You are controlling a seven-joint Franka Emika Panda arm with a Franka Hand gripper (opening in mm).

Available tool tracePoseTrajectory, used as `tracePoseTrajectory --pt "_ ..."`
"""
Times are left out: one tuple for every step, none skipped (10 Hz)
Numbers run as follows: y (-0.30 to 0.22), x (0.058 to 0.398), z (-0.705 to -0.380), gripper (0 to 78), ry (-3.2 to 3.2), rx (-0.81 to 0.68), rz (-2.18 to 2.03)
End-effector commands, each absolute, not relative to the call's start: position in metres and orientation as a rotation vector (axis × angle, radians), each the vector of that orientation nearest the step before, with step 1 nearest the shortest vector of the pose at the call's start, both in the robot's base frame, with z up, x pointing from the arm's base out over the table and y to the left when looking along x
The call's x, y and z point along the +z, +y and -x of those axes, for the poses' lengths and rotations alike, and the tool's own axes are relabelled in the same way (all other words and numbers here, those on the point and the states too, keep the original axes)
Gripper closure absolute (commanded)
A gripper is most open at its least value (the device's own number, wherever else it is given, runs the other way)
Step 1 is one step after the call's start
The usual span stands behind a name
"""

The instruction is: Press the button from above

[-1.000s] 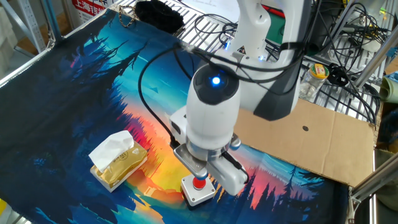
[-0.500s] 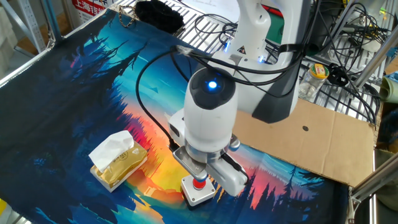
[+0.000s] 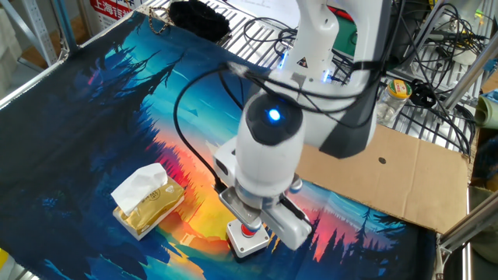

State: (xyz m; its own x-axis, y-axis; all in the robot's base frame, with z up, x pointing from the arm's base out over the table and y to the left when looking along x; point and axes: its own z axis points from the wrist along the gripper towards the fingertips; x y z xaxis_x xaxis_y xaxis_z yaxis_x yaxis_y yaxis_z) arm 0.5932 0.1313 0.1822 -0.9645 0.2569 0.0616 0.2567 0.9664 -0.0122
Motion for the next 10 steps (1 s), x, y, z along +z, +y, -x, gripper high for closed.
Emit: tracePoseTrajectory --pt "0.13 0.181 -0.591 77.6 -3.052 0.017 0.39" --pt "0.13 0.179 -0.59 77.6 -3.053 0.021 0.39" --pt "0.129 0.178 -0.591 77.6 -3.051 0.013 0.388" --pt "0.128 0.175 -0.592 77.6 -3.052 0.012 0.386" --pt "0.128 0.173 -0.593 77.6 -3.053 0.011 0.385" --pt "0.128 0.169 -0.594 77.6 -3.058 0.012 0.387" --pt "0.129 0.166 -0.594 77.6 -3.059 0.012 0.387" --pt "0.13 0.162 -0.593 77.6 -3.064 0.013 0.387" --pt "0.131 0.157 -0.59 77.6 -3.069 0.018 0.386" --pt "0.131 0.155 -0.589 77.6 -3.071 0.017 0.387"
